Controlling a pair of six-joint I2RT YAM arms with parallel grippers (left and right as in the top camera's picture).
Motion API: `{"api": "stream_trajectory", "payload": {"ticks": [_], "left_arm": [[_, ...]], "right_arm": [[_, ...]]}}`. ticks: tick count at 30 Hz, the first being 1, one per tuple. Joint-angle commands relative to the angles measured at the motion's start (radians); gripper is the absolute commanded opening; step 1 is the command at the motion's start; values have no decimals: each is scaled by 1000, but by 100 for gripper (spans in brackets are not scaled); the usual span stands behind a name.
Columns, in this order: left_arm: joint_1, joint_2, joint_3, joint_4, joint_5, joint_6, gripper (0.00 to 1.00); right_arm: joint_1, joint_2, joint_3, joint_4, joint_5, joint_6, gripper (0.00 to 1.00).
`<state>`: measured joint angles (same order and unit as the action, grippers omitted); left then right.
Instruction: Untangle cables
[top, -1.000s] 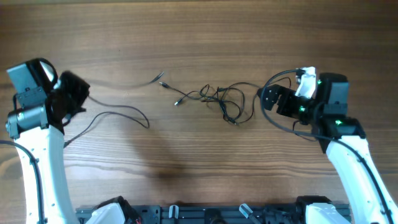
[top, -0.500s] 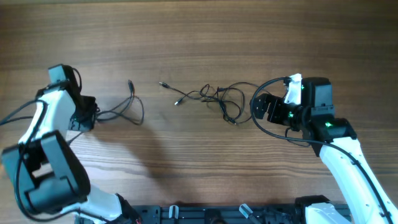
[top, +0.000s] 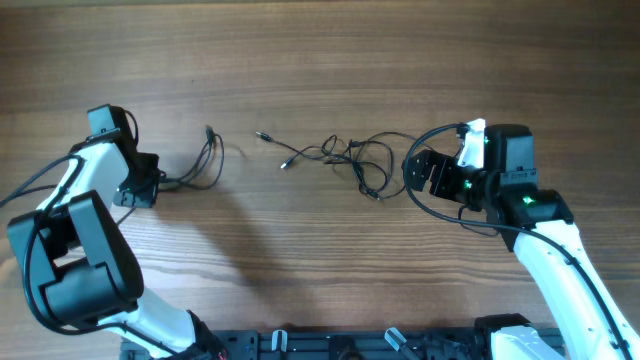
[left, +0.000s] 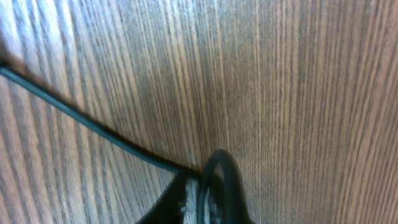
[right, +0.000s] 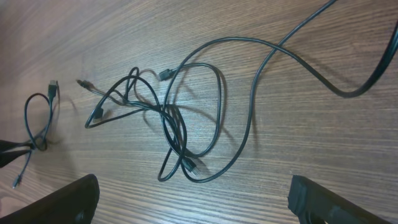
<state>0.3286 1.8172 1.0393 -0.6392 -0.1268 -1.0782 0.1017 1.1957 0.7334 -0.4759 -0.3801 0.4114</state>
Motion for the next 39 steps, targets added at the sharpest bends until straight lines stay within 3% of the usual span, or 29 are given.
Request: {"api": "stream_trajectory", "payload": {"ticks": [1,3,8,11,13,17,18,23,27,30,31,34,37,39], "left_arm": [[-5,18,-72,34,-26,31,4],[8,3,-50,124,-20,156,4],[63,-24,282,216,-21,386,4],[111,-22,365,404,-32,423,4],[136,-12,365,437,-38,415,4],[109,14,355,45,7,152,4],[89,24,341,-10,6,132,4],[26,65,249,-43,-19,129,4],[57,85,160,-53,-117,-131,5],[101,85,109,-14,-118,-324,26],[105,85,104,0,-118,-324,36],[108,90,103,58,-117,-325,52],[108,109,103,113,-118,-349,54],[108,149,103,114,-117,-459,55]], "right_arm": [[4,-6,0,-13,9,10,100],[4,-6,0,-22,-6,10,100],[4,-6,0,-36,-9,37,99],[4,-6,0,-37,-9,67,100],[4,-6,0,-37,-8,79,100],[4,-6,0,-34,8,89,100],[4,-6,0,-35,7,89,99],[4,-6,0,-39,7,85,100],[4,-6,-1,-61,8,58,100],[4,-6,-2,-61,9,59,100],[4,-6,-2,-61,11,59,100],[4,-6,-2,-61,11,60,100],[4,-6,-2,-61,10,60,100],[4,-6,-2,-63,6,63,100]]}}
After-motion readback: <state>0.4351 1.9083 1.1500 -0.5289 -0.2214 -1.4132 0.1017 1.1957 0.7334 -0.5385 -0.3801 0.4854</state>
